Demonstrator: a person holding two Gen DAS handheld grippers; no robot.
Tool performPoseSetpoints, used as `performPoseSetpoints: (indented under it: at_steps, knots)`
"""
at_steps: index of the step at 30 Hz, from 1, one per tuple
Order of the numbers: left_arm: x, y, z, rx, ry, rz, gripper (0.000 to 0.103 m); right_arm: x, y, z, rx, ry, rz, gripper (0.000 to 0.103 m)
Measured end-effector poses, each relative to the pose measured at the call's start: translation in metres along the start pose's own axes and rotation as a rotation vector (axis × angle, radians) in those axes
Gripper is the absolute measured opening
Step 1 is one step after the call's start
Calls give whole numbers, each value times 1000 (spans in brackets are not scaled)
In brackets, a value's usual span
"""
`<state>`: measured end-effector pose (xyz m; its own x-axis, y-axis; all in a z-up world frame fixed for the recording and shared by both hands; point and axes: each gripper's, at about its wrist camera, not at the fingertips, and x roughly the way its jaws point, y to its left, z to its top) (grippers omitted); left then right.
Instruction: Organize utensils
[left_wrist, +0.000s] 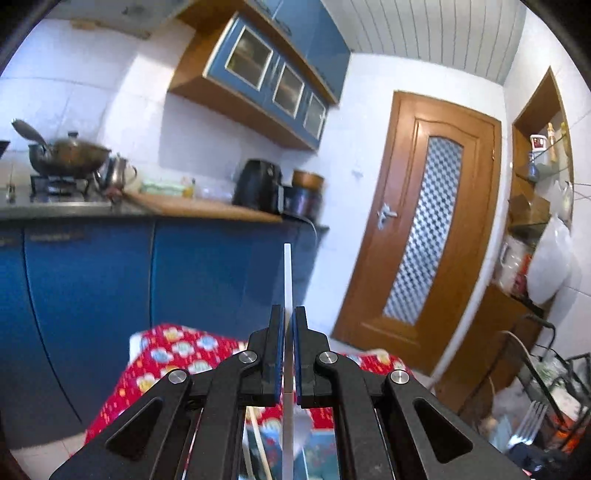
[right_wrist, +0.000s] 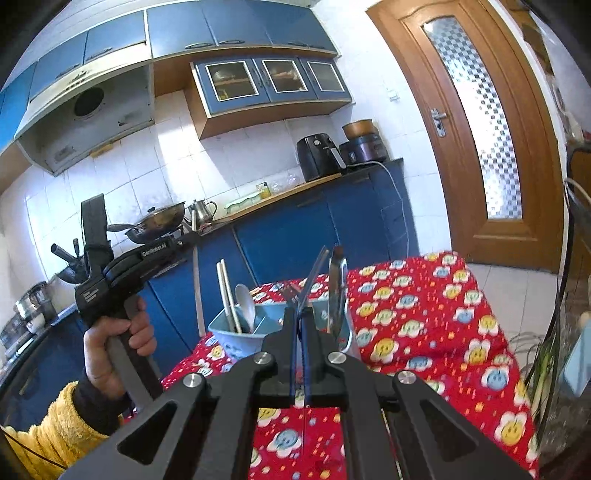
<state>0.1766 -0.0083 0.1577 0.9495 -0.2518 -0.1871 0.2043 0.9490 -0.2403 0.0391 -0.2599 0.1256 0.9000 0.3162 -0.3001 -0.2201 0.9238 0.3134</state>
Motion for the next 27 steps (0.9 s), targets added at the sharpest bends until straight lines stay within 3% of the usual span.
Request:
performPoseSetpoints:
  at_steps: [13,27]
  knots:
    - [20,9,-36,53,-75,48,4,45,19,38,-189,-113,-98,3]
    - [40,28,-64,8,-9,41,4,77,21,38,-206,-122,-90,3]
